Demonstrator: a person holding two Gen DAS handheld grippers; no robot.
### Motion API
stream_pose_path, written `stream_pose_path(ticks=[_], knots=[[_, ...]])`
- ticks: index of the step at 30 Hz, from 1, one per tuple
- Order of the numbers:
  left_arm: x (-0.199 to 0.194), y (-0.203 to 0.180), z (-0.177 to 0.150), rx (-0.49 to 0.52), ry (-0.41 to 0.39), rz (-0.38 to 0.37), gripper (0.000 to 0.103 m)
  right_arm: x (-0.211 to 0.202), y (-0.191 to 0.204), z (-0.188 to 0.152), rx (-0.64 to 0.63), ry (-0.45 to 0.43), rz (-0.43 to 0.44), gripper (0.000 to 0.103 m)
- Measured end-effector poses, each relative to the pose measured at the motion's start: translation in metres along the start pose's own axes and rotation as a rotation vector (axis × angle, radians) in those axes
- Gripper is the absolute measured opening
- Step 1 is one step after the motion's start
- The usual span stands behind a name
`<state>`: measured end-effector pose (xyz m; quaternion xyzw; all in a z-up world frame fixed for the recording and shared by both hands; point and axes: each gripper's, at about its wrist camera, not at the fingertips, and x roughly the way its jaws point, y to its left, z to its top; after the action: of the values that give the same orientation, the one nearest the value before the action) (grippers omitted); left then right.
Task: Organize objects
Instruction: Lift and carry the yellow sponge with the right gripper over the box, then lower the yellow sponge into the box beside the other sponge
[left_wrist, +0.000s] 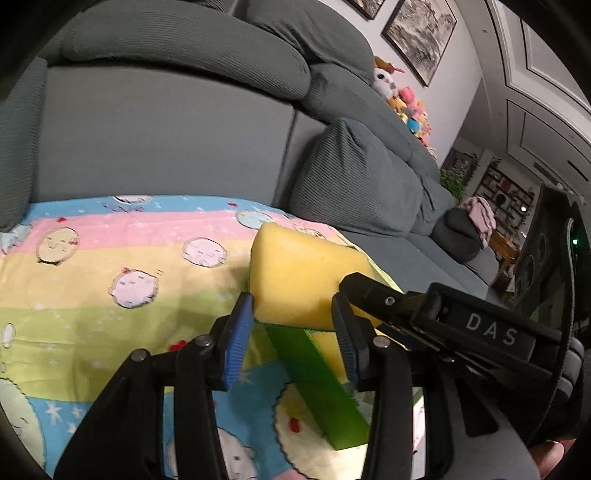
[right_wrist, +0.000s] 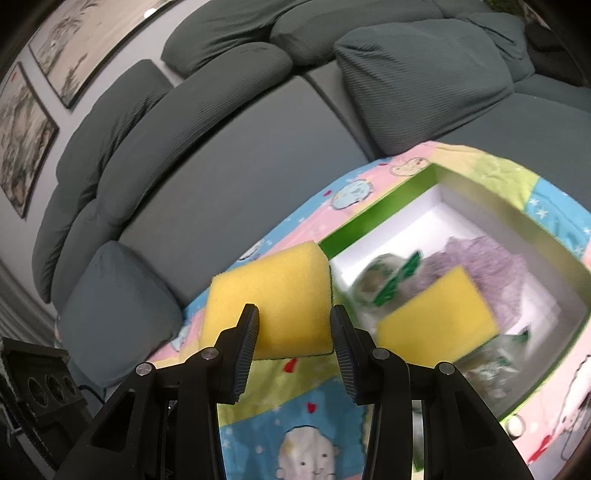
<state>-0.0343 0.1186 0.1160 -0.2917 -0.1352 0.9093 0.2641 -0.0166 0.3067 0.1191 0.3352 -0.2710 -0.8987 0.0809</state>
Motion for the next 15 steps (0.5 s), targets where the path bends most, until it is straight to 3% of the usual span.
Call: stream_pose_path(ticks=[15], knots=[[0.048,-0.038,-0.014,0.026,0.121,-0.098,0.043,-0.015,-0.046,0.011,0.055,-0.033,-0.152,0.044]])
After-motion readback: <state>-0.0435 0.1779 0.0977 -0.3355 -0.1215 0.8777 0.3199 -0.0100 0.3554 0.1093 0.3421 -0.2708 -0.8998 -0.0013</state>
